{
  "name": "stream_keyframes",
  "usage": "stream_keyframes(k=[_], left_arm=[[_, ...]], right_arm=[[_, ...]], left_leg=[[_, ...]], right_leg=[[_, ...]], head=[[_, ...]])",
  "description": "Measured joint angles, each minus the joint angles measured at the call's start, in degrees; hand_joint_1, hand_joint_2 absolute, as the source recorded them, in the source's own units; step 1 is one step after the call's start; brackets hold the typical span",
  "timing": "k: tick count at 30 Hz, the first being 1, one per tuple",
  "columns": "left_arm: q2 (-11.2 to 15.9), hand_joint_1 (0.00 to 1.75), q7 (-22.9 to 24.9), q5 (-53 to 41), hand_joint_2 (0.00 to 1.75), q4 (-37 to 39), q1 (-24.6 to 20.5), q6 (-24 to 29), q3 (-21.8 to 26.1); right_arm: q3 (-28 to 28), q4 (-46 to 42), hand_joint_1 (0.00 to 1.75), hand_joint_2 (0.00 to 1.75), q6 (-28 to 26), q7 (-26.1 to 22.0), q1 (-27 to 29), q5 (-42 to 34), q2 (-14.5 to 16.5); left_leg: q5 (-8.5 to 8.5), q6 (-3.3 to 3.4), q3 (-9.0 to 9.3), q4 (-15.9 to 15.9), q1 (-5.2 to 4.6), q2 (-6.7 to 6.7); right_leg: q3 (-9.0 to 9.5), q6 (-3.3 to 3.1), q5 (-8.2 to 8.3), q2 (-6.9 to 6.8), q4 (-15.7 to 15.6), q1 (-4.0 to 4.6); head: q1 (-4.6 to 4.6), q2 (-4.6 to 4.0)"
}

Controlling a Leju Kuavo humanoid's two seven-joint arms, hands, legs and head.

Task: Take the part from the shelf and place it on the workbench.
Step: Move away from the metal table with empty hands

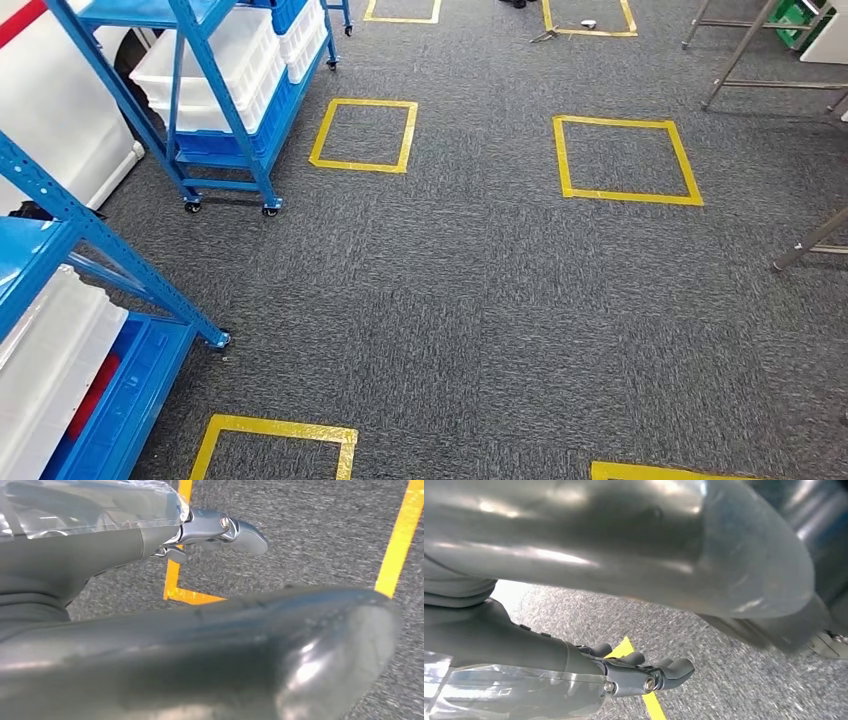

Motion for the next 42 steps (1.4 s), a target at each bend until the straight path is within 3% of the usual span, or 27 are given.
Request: stream_keyframes(k=[2,3,4,6,8,10,12,13,14,16,18,19,24,26,28,29,30,31,32,34,35,37,38,39,40,42], left_arm=[[0.0,0.00,-0.7,-0.8,0.00,0.0,-0.3,-0.4,-0.5],[0.0,0.00,-0.8,-1.1,0.00,0.0,-0.6,-0.6,-0.8],[0.0,0.00,-0.8,-1.3,0.00,0.0,-0.9,-0.6,-1.1],[0.0,0.00,0.1,-1.4,0.00,0.0,-1.3,-0.4,-1.4],[-0.1,0.00,1.0,-1.1,0.00,0.0,-1.4,0.0,-1.6],[-0.2,0.00,1.3,-0.7,0.00,0.0,-1.5,0.4,-1.6],[-0.3,0.00,1.4,-0.6,0.00,0.0,-1.4,0.7,-1.6],[-0.3,0.00,1.4,-0.6,0.00,0.0,-1.3,0.7,-1.6],[-0.3,0.00,1.4,-0.6,0.00,0.0,-1.3,0.7,-1.7],[-0.5,0.00,1.4,-0.8,0.00,0.0,-1.3,0.8,-1.8],[-0.8,0.00,1.5,-1.0,0.00,0.0,-1.6,0.8,-2.0],[-0.8,0.00,1.6,-1.1,0.00,0.0,-1.7,0.8,-2.1],[-0.9,0.00,1.6,-1.1,0.00,0.0,-1.8,0.8,-2.2],[-0.9,0.00,1.7,-1.1,0.00,0.0,-1.8,0.8,-2.4],[-0.9,0.00,1.7,-1.1,0.00,0.0,-2.0,0.8,-2.5],[-0.9,0.00,1.7,-1.2,0.00,0.0,-1.9,0.8,-2.6],[-0.9,0.00,1.7,-1.2,0.00,0.0,-1.9,0.8,-2.6],[-0.9,0.00,1.7,-1.2,0.00,0.0,-1.8,0.8,-2.6],[-0.9,0.00,1.7,-1.3,0.00,0.0,-1.9,0.7,-2.7],[-0.9,0.00,1.7,-1.5,0.00,0.0,-2.2,0.7,-2.7],[-1.0,0.00,1.7,-1.5,0.00,0.0,-2.3,0.7,-2.7],[-1.0,0.00,1.7,-1.7,0.00,0.0,-2.4,0.7,-2.7],[-1.0,0.00,1.7,-1.7,0.00,0.0,-2.3,0.7,-2.7],[-1.1,0.00,1.7,-1.8,0.00,0.0,-2.2,0.7,-2.8],[-1.1,0.00,1.8,-1.9,0.00,0.0,-2.3,0.7,-2.8],[-1.2,0.00,1.8,-2.1,0.00,0.0,-2.6,0.8,-3.0]], right_arm=[[-0.5,0.0,0.00,0.00,-0.1,-0.8,0.0,-0.7,0.0],[-0.7,0.0,0.00,0.00,-0.1,-1.4,-0.1,-0.9,-0.1],[-0.9,0.0,0.00,0.00,-0.2,-2.0,-0.2,-1.0,-0.1],[-1.1,0.0,0.00,0.00,-0.3,-3.3,-0.5,-1.0,-0.2],[-1.2,0.0,0.00,0.00,-0.5,-4.0,-0.7,-0.9,-0.4],[-1.2,0.0,0.00,0.00,-0.7,-4.2,-0.6,-0.9,-0.8],[-1.4,0.0,0.00,0.00,-0.5,-4.0,-0.4,-1.0,-1.1],[-1.5,0.0,0.00,0.00,-0.3,-3.9,-0.4,-1.1,-1.3],[-1.6,0.0,0.00,0.00,-0.1,-3.8,-0.4,-1.2,-1.4],[-1.8,0.0,0.00,0.00,0.2,-3.6,-0.3,-1.4,-1.6],[-2.0,0.0,0.00,0.00,0.2,-3.4,-0.1,-1.5,-1.8],[-2.1,0.0,0.00,0.00,0.2,-3.4,-0.1,-1.5,-1.9],[-2.2,0.0,0.00,0.00,0.2,-3.3,-0.2,-1.5,-1.9],[-2.4,0.0,0.00,0.00,0.2,-3.1,-0.2,-1.6,-1.9],[-2.6,0.0,0.00,0.00,0.2,-3.0,-0.1,-1.6,-2.0],[-2.7,0.0,0.00,0.00,0.2,-3.0,-0.1,-1.7,-2.0],[-2.7,0.0,0.00,0.00,0.2,-3.0,-0.1,-1.8,-2.0],[-2.7,0.0,0.00,0.00,0.1,-3.0,-0.1,-1.9,-2.0],[-2.8,0.0,0.00,0.00,0.1,-3.0,-0.2,-2.0,-2.0],[-2.9,0.0,0.00,0.00,0.0,-3.0,-0.2,-2.1,-2.0],[-2.9,0.0,0.00,0.00,0.0,-3.0,-0.2,-2.1,-2.0],[-3.0,0.0,0.00,0.00,0.0,-3.0,-0.4,-2.3,-2.0],[-3.0,0.0,0.00,0.00,0.1,-3.0,-0.5,-2.4,-2.0],[-3.1,0.0,0.00,0.00,0.1,-2.9,-0.5,-2.5,-2.0],[-3.2,0.0,0.00,0.00,0.1,-2.9,-0.5,-2.7,-2.1],[-3.5,0.0,0.00,0.00,0.1,-2.8,-0.2,-2.9,-2.2]], left_leg=[[2.81,0.55,4.31,-7.9,-0.19,2.10],[3.40,0.96,5.45,-10.1,-0.33,2.74],[3.42,1.39,5.68,-10.8,-0.51,2.91],[3.72,2.14,5.52,-11.0,-0.53,1.78],[4.11,2.90,5.66,-11.3,-0.31,0.81],[4.38,3.42,5.63,-11.5,-0.23,-0.19],[4.46,3.58,5.42,-11.4,-0.31,-1.45],[4.47,3.59,5.39,-11.3,-0.33,-2.21],[4.46,3.56,5.42,-11.3,-0.33,-3.04],[4.41,3.40,5.49,-11.2,-0.28,-4.72],[4.35,2.89,5.23,-10.9,-0.35,-6.18],[4.36,2.64,5.05,-10.8,-0.36,-6.65],[4.50,2.07,4.74,-10.8,-0.27,-7.51],[1.22,1.09,1.87,-5.2,-0.19,-4.54],[-3.12,0.22,-2.47,3.8,-0.17,-1.03],[-3.46,0.08,-3.36,5.8,-0.14,-0.88],[-2.70,0.01,-3.15,5.6,-0.12,-0.74],[-0.96,0.03,-1.69,2.9,-0.11,-0.41],[1.14,0.18,0.64,-1.4,-0.15,0.57],[3.68,0.94,4.47,-8.7,-0.51,3.28],[4.02,1.40,5.24,-10.4,-0.72,4.13],[4.08,2.26,5.08,-10.7,-0.97,3.35],[4.24,2.59,5.09,-10.9,-0.85,2.79],[4.43,2.97,5.11,-11.1,-0.71,2.18],[4.64,3.35,5.14,-11.3,-0.55,1.58],[4.91,3.82,4.97,-11.4,-0.43,0.32]], right_leg=[[0.30,0.44,-0.34,-1.17,0.2,0.19],[0.44,0.71,-0.46,-1.66,0.2,0.31],[0.55,0.99,-0.52,-2.08,0.3,0.41],[0.77,1.62,-0.64,-2.54,0.3,0.36],[0.16,2.25,-2.18,-0.49,2.1,0.12],[-2.78,2.53,-5.97,2.52,8.5,-0.09],[-6.41,2.53,-8.81,3.50,15.8,-0.15],[-7.15,2.49,-8.55,3.60,17.0,-0.17],[-6.80,2.40,-7.09,3.72,15.9,-0.22],[-3.64,2.02,-2.45,5.47,8.4,-0.34],[-1.06,1.72,0.06,7.98,2.1,-0.49],[-0.67,1.66,0.18,8.74,1.1,-0.53],[-0.60,1.54,0.13,8.14,1.0,-0.41],[-0.32,0.54,0.23,5.61,0.4,-0.30],[-0.09,-0.33,0.26,2.58,0.0,-0.21],[-0.07,-0.33,0.18,1.74,0.0,-0.15],[0.00,-0.29,0.10,0.97,0.0,-0.12],[0.16,-0.20,-0.03,0.23,0.0,-0.11],[0.40,-0.07,-0.18,-0.44,0.0,-0.07],[0.84,0.35,-0.52,-1.62,0.1,0.21],[0.95,0.58,-0.65,-2.10,0.2,0.37],[1.13,1.09,-0.74,-3.15,0.2,0.54],[1.23,1.43,-0.91,-3.13,0.2,0.43],[1.20,1.79,-1.38,-2.18,0.7,0.30],[0.68,2.09,-2.47,-0.63,2.1,0.14],[-2.25,2.41,-6.13,2.74,8.4,-0.11]], head=[[0.01,0.00],[0.01,0.00],[0.01,0.00],[0.00,0.00],[0.01,0.00],[0.01,0.00],[0.01,0.00],[0.01,0.00],[0.01,0.00],[0.00,0.00],[0.00,0.00],[0.00,0.00],[0.00,0.00],[-0.01,0.00],[-0.01,0.00],[0.00,0.00],[0.00,0.00],[0.00,0.00],[0.00,0.00],[0.00,0.00],[0.00,0.00],[0.00,0.00],[0.00,0.00],[0.00,0.00],[0.01,0.00],[0.01,0.00]])
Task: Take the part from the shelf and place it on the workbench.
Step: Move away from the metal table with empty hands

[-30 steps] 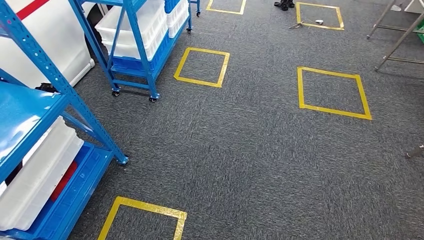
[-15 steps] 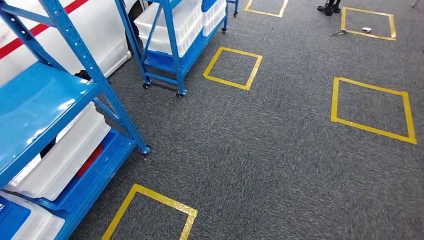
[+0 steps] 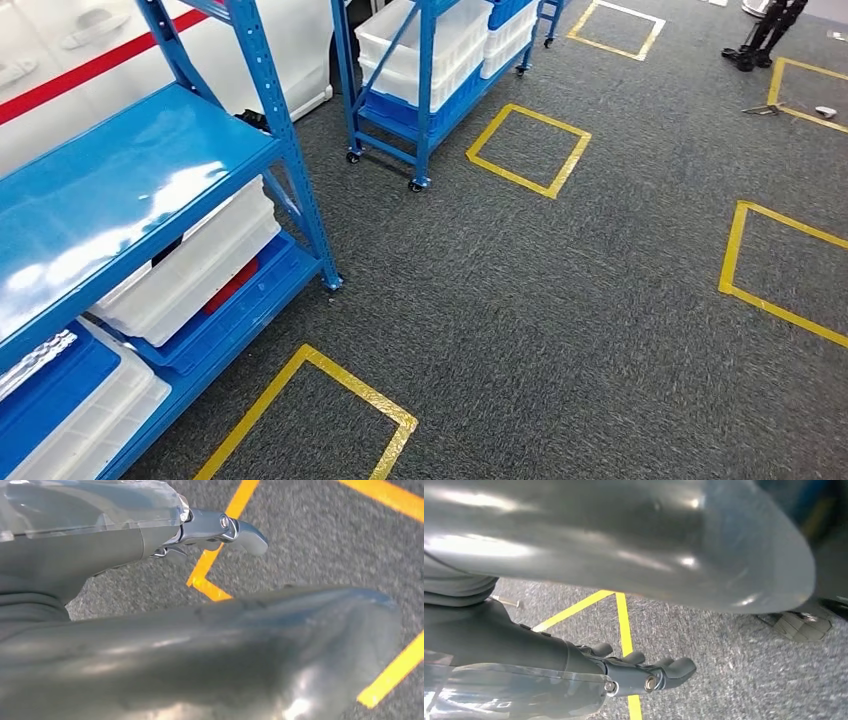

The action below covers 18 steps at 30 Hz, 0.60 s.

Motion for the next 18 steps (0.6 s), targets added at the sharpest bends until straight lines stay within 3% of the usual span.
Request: stream_keyframes(k=[2,3,4,5,7,9,11,12,14,16,18], left_arm=[[0.0,0.00,0.1,-0.1,0.00,0.0,-0.2,0.1,-0.2],[0.0,0.00,0.2,-0.1,0.00,0.0,-0.2,0.1,-0.2],[0.0,0.00,0.3,-0.1,0.00,0.0,-0.1,0.1,-0.3],[-0.1,0.00,0.4,0.0,0.00,0.0,-0.1,0.1,-0.4],[-0.2,0.00,0.5,0.0,0.00,0.0,-0.1,0.2,-0.6],[-0.3,0.00,0.6,0.0,0.00,0.0,-0.2,0.3,-0.8],[-0.3,0.00,0.7,0.0,0.00,0.0,-0.1,0.4,-0.8],[-0.3,0.00,0.7,0.1,0.00,0.0,0.0,0.5,-0.9],[-0.3,0.00,0.9,0.2,0.00,0.0,0.0,0.5,-0.9],[-0.3,0.00,0.9,0.3,0.00,0.0,-0.3,0.6,-0.9],[-0.4,0.00,0.9,0.4,0.00,0.0,-0.3,0.6,-0.9]], right_arm=[[-0.4,0.0,0.00,0.00,0.0,0.1,0.3,-0.2,0.0],[-0.5,0.0,0.00,0.00,0.0,0.1,0.4,-0.2,0.0],[-0.6,0.0,0.00,0.00,0.0,0.1,0.4,-0.2,-0.1],[-0.7,0.0,0.00,0.00,0.0,0.1,0.4,-0.2,-0.1],[-0.8,0.0,0.00,0.00,-0.1,0.1,0.6,-0.2,-0.2],[-0.9,0.0,0.00,0.00,-0.2,0.0,0.6,-0.2,-0.3],[-0.9,0.0,0.00,0.00,-0.3,-0.1,0.4,-0.2,-0.3],[-1.0,0.0,0.00,0.00,-0.3,-0.1,0.3,-0.2,-0.3],[-1.0,0.0,0.00,0.00,-0.4,-0.1,0.3,-0.2,-0.4],[-1.0,0.0,0.00,0.00,-0.3,-0.2,0.5,-0.2,-0.4],[-1.0,0.0,0.00,0.00,-0.3,-0.2,0.6,-0.2,-0.4]], left_leg=[[0.11,0.14,-0.24,0.1,-0.04,-1.46],[0.13,0.14,-0.27,0.1,-0.05,-2.27],[0.13,0.08,-0.25,0.2,-0.03,-3.09],[0.10,-0.03,-0.21,0.3,-0.01,-3.96],[-0.03,-0.45,-0.35,0.7,-0.04,-5.44],[0.01,-1.17,-0.77,1.0,-0.07,-6.67],[0.20,-1.98,-1.11,0.9,0.02,-7.87],[0.01,-2.30,-1.31,1.2,0.00,-7.49],[-2.07,-2.80,-2.86,4.4,-0.04,-4.86],[-6.03,-3.19,-6.40,12.1,0.04,-1.98],[-7.81,-3.47,-8.87,17.7,0.16,-1.19]], right_leg=[[-3.58,0.10,-2.75,0.89,7.1,-0.09],[-4.36,0.11,-2.50,0.97,8.4,-0.12],[-3.98,0.08,-1.01,1.10,7.2,-0.18],[-2.73,-0.02,1.28,1.57,4.1,-0.26],[0.44,-0.31,5.02,4.06,-3.6,-0.51],[1.72,-0.59,5.93,5.62,-6.9,-0.52],[1.77,-1.08,5.98,4.61,-7.1,-0.44],[1.89,-1.45,6.11,3.94,-7.3,-0.49],[2.07,-2.21,6.31,2.39,-7.8,-0.63],[2.08,-2.66,6.22,0.68,-7.9,-0.34],[2.12,-2.77,6.08,-1.06,-7.9,-0.12]], head=[[0.01,0.00],[0.00,0.00],[0.01,0.00],[0.01,0.00],[0.01,0.00],[0.00,0.00],[0.00,0.00],[0.00,0.00],[-0.01,0.00],[-0.02,0.00],[-0.01,0.00]])
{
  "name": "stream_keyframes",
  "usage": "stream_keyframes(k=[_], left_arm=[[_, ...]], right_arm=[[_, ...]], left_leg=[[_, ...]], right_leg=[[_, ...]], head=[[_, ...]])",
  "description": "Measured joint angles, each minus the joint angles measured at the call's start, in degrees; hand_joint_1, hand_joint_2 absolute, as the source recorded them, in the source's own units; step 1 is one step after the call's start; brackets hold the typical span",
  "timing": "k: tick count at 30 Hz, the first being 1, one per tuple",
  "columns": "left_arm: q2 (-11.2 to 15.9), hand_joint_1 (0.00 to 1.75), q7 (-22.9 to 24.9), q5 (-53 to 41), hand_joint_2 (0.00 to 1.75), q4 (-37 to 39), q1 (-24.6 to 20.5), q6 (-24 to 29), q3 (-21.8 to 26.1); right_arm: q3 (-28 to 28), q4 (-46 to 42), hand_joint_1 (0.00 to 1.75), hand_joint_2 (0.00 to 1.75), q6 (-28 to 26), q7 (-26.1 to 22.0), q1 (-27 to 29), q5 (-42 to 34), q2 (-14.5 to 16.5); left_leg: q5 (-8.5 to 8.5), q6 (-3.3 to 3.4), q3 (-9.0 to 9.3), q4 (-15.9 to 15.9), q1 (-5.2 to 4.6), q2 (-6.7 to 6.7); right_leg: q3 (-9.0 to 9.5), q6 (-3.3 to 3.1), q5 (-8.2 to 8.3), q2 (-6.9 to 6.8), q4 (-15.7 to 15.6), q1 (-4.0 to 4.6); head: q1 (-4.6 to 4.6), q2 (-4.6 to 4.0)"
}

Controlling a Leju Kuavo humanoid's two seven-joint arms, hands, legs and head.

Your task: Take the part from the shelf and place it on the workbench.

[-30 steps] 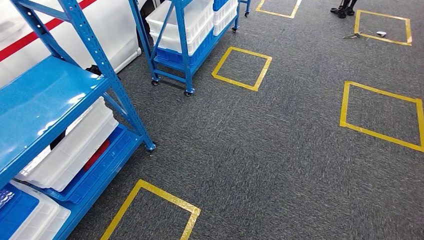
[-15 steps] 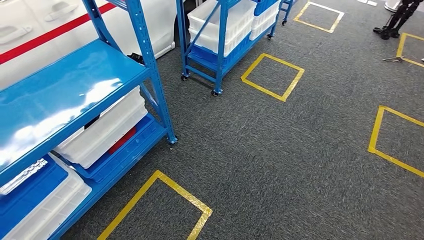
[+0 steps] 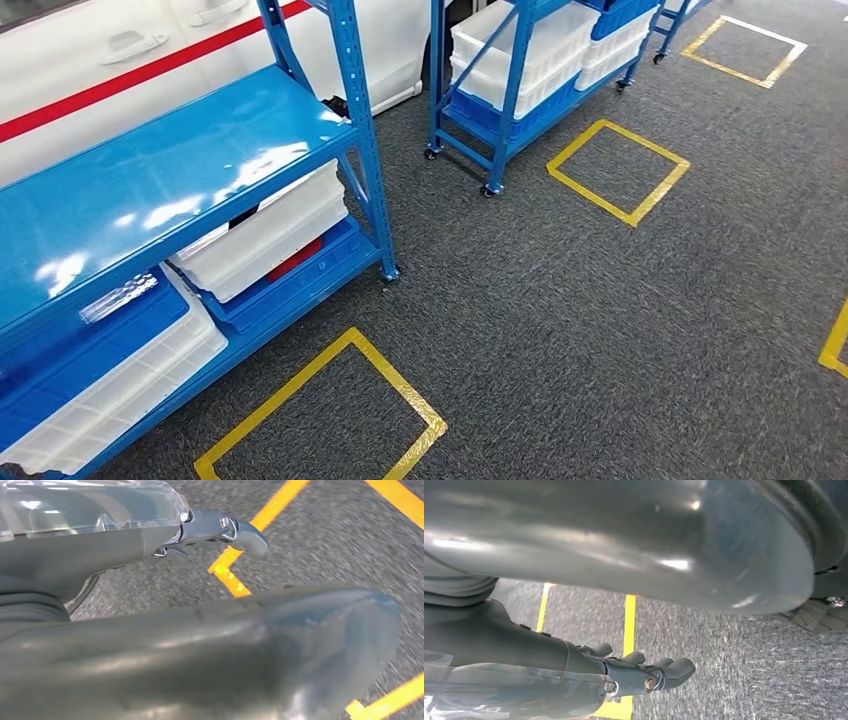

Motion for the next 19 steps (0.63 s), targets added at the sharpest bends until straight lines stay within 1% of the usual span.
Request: stream_keyframes(k=[1,2,3,4,5,6,7,8,9,10,11,12,13,14,15,16,17,18,19], left_arm=[[0.0,0.00,0.0,0.0,0.00,0.0,0.1,0.0,0.0],[0.0,0.00,0.0,0.0,0.00,0.0,0.1,0.0,0.0],[0.0,0.00,0.0,0.0,0.00,0.0,0.2,0.0,0.0],[0.0,0.00,0.0,0.0,0.00,0.0,0.1,0.0,0.0],[0.0,0.00,0.0,0.0,0.00,0.0,0.0,0.0,0.0],[0.0,0.00,0.0,0.1,0.00,0.0,-0.1,0.0,0.0],[0.0,0.00,0.1,0.1,0.00,0.0,-0.1,0.0,0.0],[0.0,0.00,0.2,0.2,0.00,0.0,0.0,0.0,0.0],[0.0,0.00,0.3,0.3,0.00,0.0,0.1,0.0,0.0],[-0.1,0.00,0.5,0.4,0.00,0.0,0.2,0.0,0.0],[-0.1,0.00,0.6,0.5,0.00,0.0,0.1,0.0,0.0],[-0.2,0.00,0.8,0.4,0.00,0.0,0.0,-0.1,0.0],[-0.2,0.00,0.9,0.4,0.00,0.0,-0.1,-0.1,0.0],[-0.2,0.00,1.0,0.3,0.00,0.0,-0.2,-0.2,0.0],[-0.2,0.00,1.2,0.3,0.00,0.0,-0.3,-0.4,0.0],[-0.2,0.00,1.4,0.2,0.00,0.0,-0.3,-0.5,0.0],[-0.2,0.00,1.5,0.1,0.00,0.0,-0.3,-0.6,0.0],[-0.2,0.00,1.6,0.1,0.00,0.0,-0.3,-0.6,-0.1],[-0.2,0.00,1.7,0.1,0.00,0.0,-0.3,-0.7,-0.1]], right_arm=[[0.0,0.0,0.00,0.00,0.0,0.0,0.0,0.0,0.0],[0.0,0.0,0.00,0.00,0.0,0.0,0.0,0.0,0.0],[0.0,0.0,0.00,0.00,0.0,0.0,-0.1,0.0,0.0],[0.0,0.0,0.00,0.00,0.0,0.0,-0.1,0.0,0.0],[0.0,0.0,0.00,0.00,0.0,0.0,-0.1,0.0,0.0],[0.0,0.0,0.00,0.00,0.0,0.0,-0.1,0.0,0.0],[0.0,0.0,0.00,0.00,0.0,0.0,-0.2,0.0,0.0],[0.0,0.0,0.00,0.00,0.1,0.0,-0.3,0.0,0.0],[0.0,0.0,0.00,0.00,0.1,0.0,-0.5,0.0,0.0],[0.0,0.0,0.00,0.00,0.2,0.0,-0.5,0.0,-0.1],[0.0,0.0,0.00,0.00,0.3,0.0,-0.5,0.0,-0.1],[0.0,0.0,0.00,0.00,0.3,0.0,-0.4,0.0,-0.1],[0.0,0.0,0.00,0.00,0.3,0.0,-0.3,0.0,-0.2],[0.0,0.0,0.00,0.00,0.3,0.0,-0.2,0.0,-0.2],[-0.1,0.0,0.00,0.00,0.3,0.0,-0.1,-0.1,-0.2],[-0.1,0.0,0.00,0.00,0.3,0.0,-0.1,-0.1,-0.2],[-0.2,0.0,0.00,0.00,0.2,0.0,0.0,-0.2,-0.2],[-0.2,0.0,0.00,0.00,0.2,0.0,0.0,-0.2,-0.2],[-0.3,0.0,0.00,0.00,0.2,0.0,0.0,-0.2,-0.2]], left_leg=[[0.86,-0.01,0.46,-0.6,0.01,0.19],[2.69,0.09,2.20,-3.7,0.00,0.58],[4.67,0.33,4.61,-8.1,-0.08,1.55],[6.05,0.73,6.80,-12.3,-0.36,2.94],[6.85,1.19,8.30,-15.2,-0.62,3.99],[6.98,1.60,8.91,-16.5,-0.87,4.70],[6.84,1.96,8.83,-16.7,-1.09,4.61],[6.97,2.27,8.68,-16.8,-1.02,3.88],[7.15,2.55,8.72,-17.1,-0.87,3.27],[7.37,2.91,8.78,-17.3,-0.68,2.64],[7.59,3.22,8.88,-17.6,-0.48,2.04],[7.76,3.44,8.92,-17.7,-0.36,1.44],[7.85,3.59,8.79,-17.7,-0.36,0.79],[7.90,3.65,8.67,-17.7,-0.39,0.08],[7.93,3.69,8.62,-17.6,-0.41,-0.70],[7.93,3.68,8.63,-17.5,-0.41,-1.50],[7.90,3.62,8.67,-17.4,-0.38,-2.30],[7.83,3.49,8.73,-17.3,-0.34,-3.13],[7.79,3.43,8.75,-17.2,-0.32,-3.53]], right_leg=[[0.09,0.02,-0.07,-0.75,0.0,0.04],[0.26,0.09,-0.19,-1.47,0.0,0.07],[0.49,0.20,-0.33,-2.12,0.0,0.12],[0.72,0.40,-0.51,-2.73,0.1,0.28],[0.88,0.64,-0.65,-3.27,0.1,0.42],[0.97,0.89,-0.77,-3.74,0.1,0.55],[1.05,1.14,-0.82,-4.26,0.1,0.63],[1.19,1.41,-0.86,-4.80,0.1,0.65],[1.34,1.73,-1.07,-4.75,0.2,0.56],[1.22,2.06,-1.67,-3.78,0.8,0.46],[0.55,2.36,-2.85,-2.21,2.4,0.36],[-0.84,2.58,-4.63,-0.30,5.4,0.17],[-2.79,2.74,-6.60,1.16,9.3,0.10],[-4.78,2.85,-8.17,1.80,13.3,0.04],[-6.23,2.94,-8.77,2.02,16.0,-0.01],[-6.67,2.98,-8.09,2.08,16.5,-0.05],[-6.00,2.97,-6.31,2.19,14.7,-0.10],[-4.41,2.92,-3.81,2.69,10.9,-0.21],[-3.49,2.89,-2.44,2.90,8.8,-0.26]], head=[[0.00,0.00],[0.00,0.00],[0.00,0.00],[0.00,0.00],[0.00,0.00],[0.00,0.00],[0.00,0.00],[0.00,0.00],[0.00,0.00],[0.00,0.00],[0.01,0.00],[0.01,0.00],[0.02,0.00],[0.02,0.00],[0.02,0.00],[0.02,0.00],[0.02,0.00],[0.02,0.00],[0.02,0.00]])
